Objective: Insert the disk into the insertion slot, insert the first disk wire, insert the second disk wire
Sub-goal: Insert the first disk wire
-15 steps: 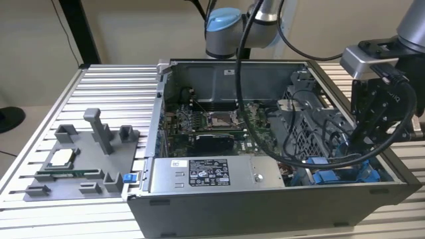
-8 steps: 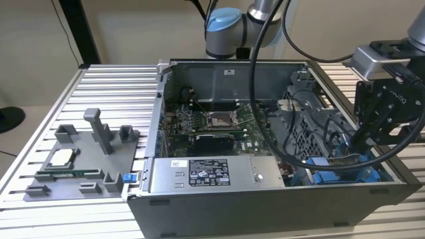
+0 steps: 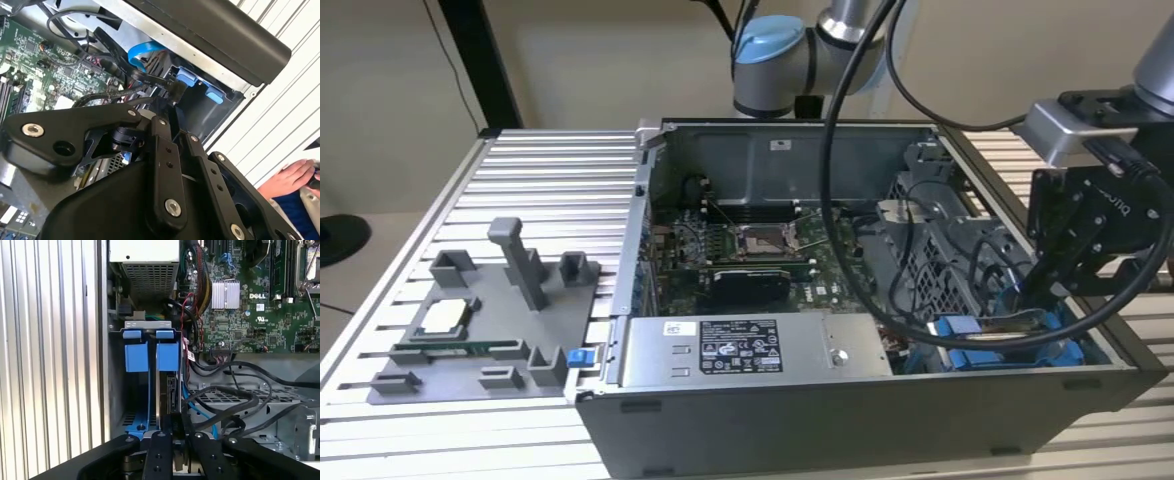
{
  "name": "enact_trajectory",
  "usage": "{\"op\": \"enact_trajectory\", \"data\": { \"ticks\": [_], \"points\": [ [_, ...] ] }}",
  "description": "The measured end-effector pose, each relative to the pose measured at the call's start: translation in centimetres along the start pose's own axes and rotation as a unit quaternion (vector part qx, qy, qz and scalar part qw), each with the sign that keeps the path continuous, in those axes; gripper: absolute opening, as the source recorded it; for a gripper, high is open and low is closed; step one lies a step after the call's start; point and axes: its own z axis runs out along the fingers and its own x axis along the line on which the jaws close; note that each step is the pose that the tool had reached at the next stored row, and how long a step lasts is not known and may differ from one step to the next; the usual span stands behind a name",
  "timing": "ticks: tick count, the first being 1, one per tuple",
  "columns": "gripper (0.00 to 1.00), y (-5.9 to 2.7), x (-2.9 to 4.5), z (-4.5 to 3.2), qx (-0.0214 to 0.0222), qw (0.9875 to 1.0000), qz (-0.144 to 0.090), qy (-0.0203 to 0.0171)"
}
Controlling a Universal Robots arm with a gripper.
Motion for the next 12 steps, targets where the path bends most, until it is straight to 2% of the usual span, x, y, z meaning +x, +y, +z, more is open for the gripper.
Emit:
{"op": "enact_trajectory", "data": {
  "ticks": [12],
  "points": [
    [0.0, -0.03, 0.36, 0.32, 0.0, 1.0, -0.002, -0.0002]
  ]
}}
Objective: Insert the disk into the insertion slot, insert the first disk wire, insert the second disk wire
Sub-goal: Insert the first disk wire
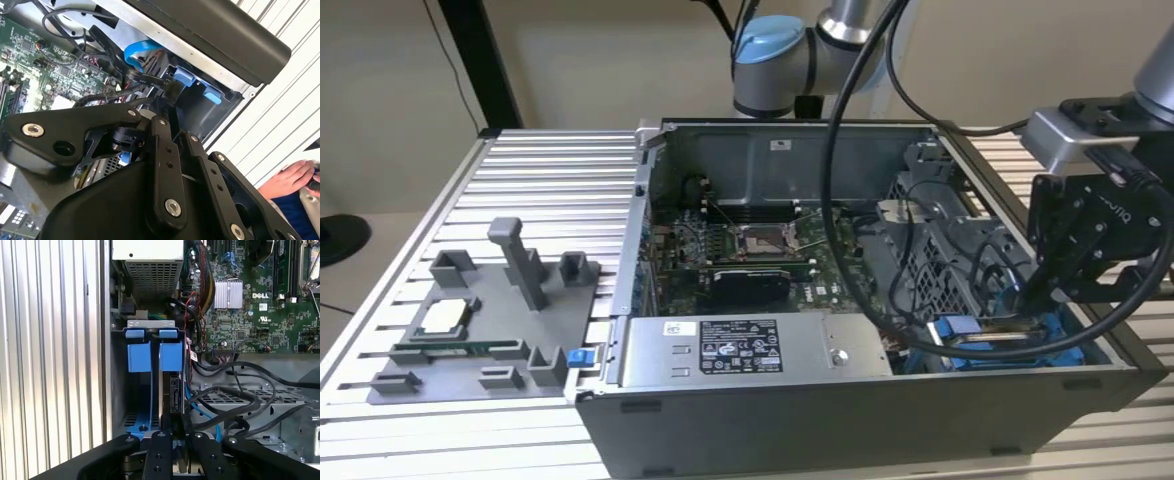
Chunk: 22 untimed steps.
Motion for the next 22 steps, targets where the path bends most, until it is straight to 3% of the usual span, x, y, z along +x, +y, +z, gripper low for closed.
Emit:
{"op": "enact_trajectory", "data": {
  "ticks": [11, 22],
  "points": [
    [0.0, 0.0, 0.06, 0.23, 0.0, 1.0, -0.001, 0.0],
    [0.0, -0.21, 0.05, 1.0, 0.0001, 1.0, -0.003, 0.0002]
  ]
}}
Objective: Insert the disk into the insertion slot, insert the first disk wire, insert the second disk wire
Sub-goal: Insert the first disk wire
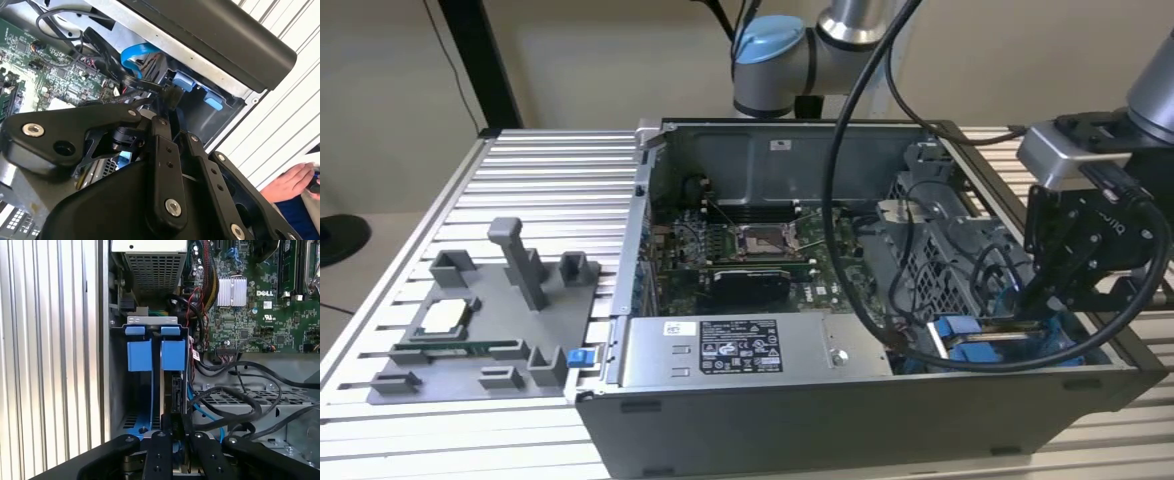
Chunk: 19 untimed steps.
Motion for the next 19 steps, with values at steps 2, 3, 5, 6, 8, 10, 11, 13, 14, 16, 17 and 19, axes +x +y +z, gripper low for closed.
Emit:
{"op": "enact_trajectory", "data": {
  "ticks": [2, 3, 5, 6, 8, 10, 11, 13, 14, 16, 17, 19],
  "points": [
    [0.0, -0.02, -0.06, 0.13, 0.0003, 1.0, -0.003, 0.0001],
    [0.0, -0.03, -0.13, 0.2, 0.0004, 1.0, -0.005, 0.0],
    [0.0, -0.04, -0.33, 0.3, 0.0009, 1.0, -0.008, 0.0001],
    [0.0, -0.04, -0.4, 0.35, 0.0011, 0.9999, -0.011, 0.0001],
    [0.0, -0.05, -0.47, 0.43, 0.0016, 0.9999, -0.017, 0.0001],
    [0.0, -0.1, -0.47, 0.44, 0.0016, 0.9997, -0.023, 0.0003],
    [0.0, -0.1, -0.47, 0.44, 0.0016, 0.9997, -0.024, 0.0003],
    [0.0, -0.1, -0.47, 0.47, 0.0016, 0.9997, -0.024, 0.0004],
    [0.0, -0.1, -0.47, 0.5, 0.0016, 0.9997, -0.024, 0.0003],
    [0.0, -0.1, -0.47, 0.55, 0.0016, 0.9997, -0.024, 0.0003],
    [0.0, -0.11, -0.47, 0.57, 0.0016, 0.9997, -0.024, 0.0003],
    [0.0, -0.11, -0.47, 0.63, 0.0016, 0.9997, -0.024, 0.0003]
  ]
}}
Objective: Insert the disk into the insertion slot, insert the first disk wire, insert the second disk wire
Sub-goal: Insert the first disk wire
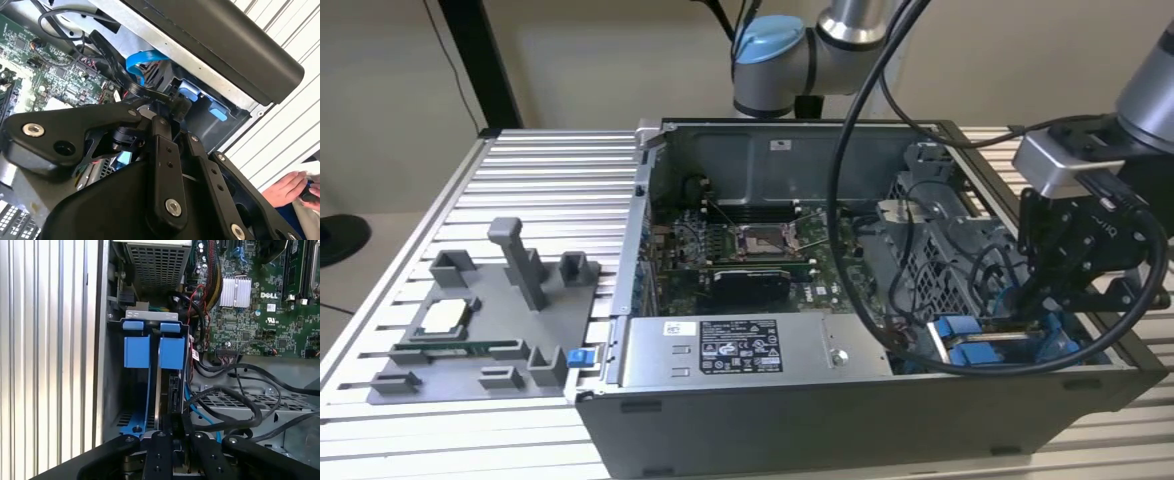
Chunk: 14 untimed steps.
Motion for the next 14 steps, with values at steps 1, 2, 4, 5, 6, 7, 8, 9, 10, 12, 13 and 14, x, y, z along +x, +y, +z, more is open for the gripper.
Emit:
{"op": "enact_trajectory", "data": {
  "ticks": [1, 2, 4, 5, 6, 7, 8, 9, 10, 12, 13, 14],
  "points": [
    [0.0, 0.0, 0.0, 0.03, 0.0, 1.0, 0.0, 0.0],
    [0.0, 0.0, 0.0, 0.05, 0.0, 1.0, 0.0, 0.0001],
    [0.0, 0.0, 0.0, 0.09, 0.0, 1.0, 0.0, 0.0002],
    [0.0, 0.0, 0.0, 0.12, 0.0, 1.0, 0.0, 0.0001],
    [0.0, 0.0, 0.0, 0.13, 0.0, 1.0, 0.0, 0.0001],
    [0.0, 0.0, -0.01, 0.15, 0.0, 1.0, 0.0, 0.0],
    [0.0, 0.0, -0.01, 0.15, 0.0, 1.0, 0.0, 0.0],
    [0.0, 0.0, -0.01, 0.16, 0.0, 1.0, 0.001, -0.0001],
    [0.0, 0.0, -0.03, 0.16, 0.0, 1.0, 0.001, -0.0001],
    [0.0, 0.0, -0.04, 0.15, 0.0, 1.0, 0.002, 0.0],
    [0.0, 0.0, -0.05, 0.15, 0.0, 1.0, 0.003, -0.0001],
    [0.0, 0.0, -0.07, 0.16, 0.0, 1.0, 0.004, -0.0002]
  ]
}}
